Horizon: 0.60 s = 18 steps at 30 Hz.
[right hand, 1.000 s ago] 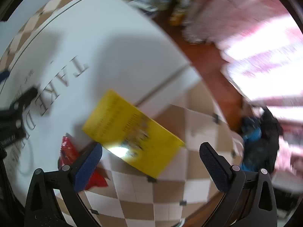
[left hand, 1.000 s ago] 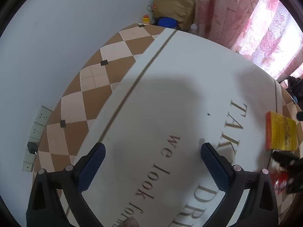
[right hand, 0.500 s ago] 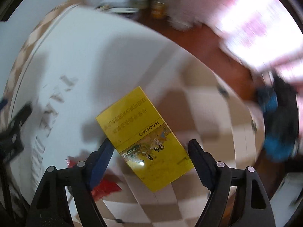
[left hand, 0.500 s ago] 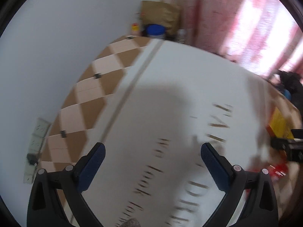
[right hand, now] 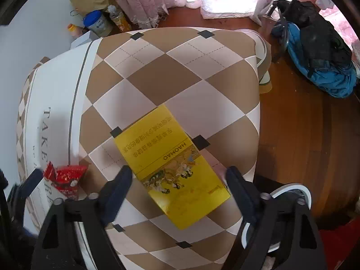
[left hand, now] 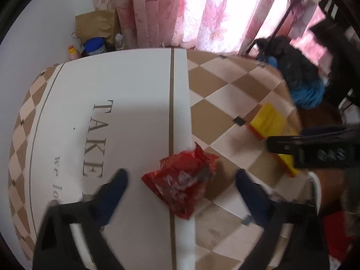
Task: Collect trash
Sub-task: 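Grasp the red snack bag with the left tool while the right tool grasps the yellow box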
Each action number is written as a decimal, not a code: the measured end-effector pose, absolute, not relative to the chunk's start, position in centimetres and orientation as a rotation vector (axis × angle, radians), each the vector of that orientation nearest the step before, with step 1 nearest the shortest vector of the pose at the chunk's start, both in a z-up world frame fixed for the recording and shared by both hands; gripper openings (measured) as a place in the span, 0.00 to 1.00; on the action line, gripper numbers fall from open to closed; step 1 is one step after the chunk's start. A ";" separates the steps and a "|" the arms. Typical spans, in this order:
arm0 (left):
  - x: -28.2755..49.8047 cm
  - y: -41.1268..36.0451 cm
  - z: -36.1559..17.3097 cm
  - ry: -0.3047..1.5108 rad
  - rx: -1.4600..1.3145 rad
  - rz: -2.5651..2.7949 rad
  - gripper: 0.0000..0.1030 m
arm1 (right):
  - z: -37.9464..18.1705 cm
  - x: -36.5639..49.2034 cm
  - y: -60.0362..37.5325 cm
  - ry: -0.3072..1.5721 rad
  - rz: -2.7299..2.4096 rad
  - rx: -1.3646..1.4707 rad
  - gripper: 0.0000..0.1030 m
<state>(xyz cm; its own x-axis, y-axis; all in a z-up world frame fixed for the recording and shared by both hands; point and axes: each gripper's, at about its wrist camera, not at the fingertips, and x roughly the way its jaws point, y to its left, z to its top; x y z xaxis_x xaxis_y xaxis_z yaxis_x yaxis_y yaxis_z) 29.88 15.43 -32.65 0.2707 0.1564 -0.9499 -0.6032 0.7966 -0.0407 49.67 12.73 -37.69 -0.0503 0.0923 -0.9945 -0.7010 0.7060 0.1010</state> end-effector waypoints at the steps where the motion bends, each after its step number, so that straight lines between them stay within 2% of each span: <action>1: 30.2 15.4 -32.9 1.209 -0.433 0.543 0.58 | -37.6 49.2 13.0 1.459 0.695 -0.580 0.87; 2: 29.9 15.5 -32.5 1.188 -0.417 0.554 0.53 | -37.9 49.3 13.2 1.437 0.702 -0.614 0.87; 5: 29.3 16.4 -31.9 1.178 -0.428 0.587 0.46 | -38.3 49.0 13.7 1.394 0.719 -0.691 0.87; 14: 27.2 17.6 -32.2 1.155 -0.425 0.653 0.44 | -38.5 48.5 13.8 1.331 0.773 -0.681 0.86; 17: 27.4 17.4 -32.1 1.151 -0.415 0.662 0.42 | -38.4 48.2 14.3 1.319 0.789 -0.679 0.73; 18: 27.3 17.3 -31.9 1.147 -0.415 0.660 0.42 | -38.3 47.9 14.5 1.311 0.789 -0.680 0.64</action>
<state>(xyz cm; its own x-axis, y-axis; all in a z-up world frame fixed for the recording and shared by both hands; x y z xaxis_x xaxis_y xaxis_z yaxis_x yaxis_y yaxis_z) 27.35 17.26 -31.87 0.2560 0.2656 -0.9295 -0.6703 0.7416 0.0273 47.94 14.50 -38.28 0.0787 0.1184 -0.9898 -0.8196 0.5729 0.0033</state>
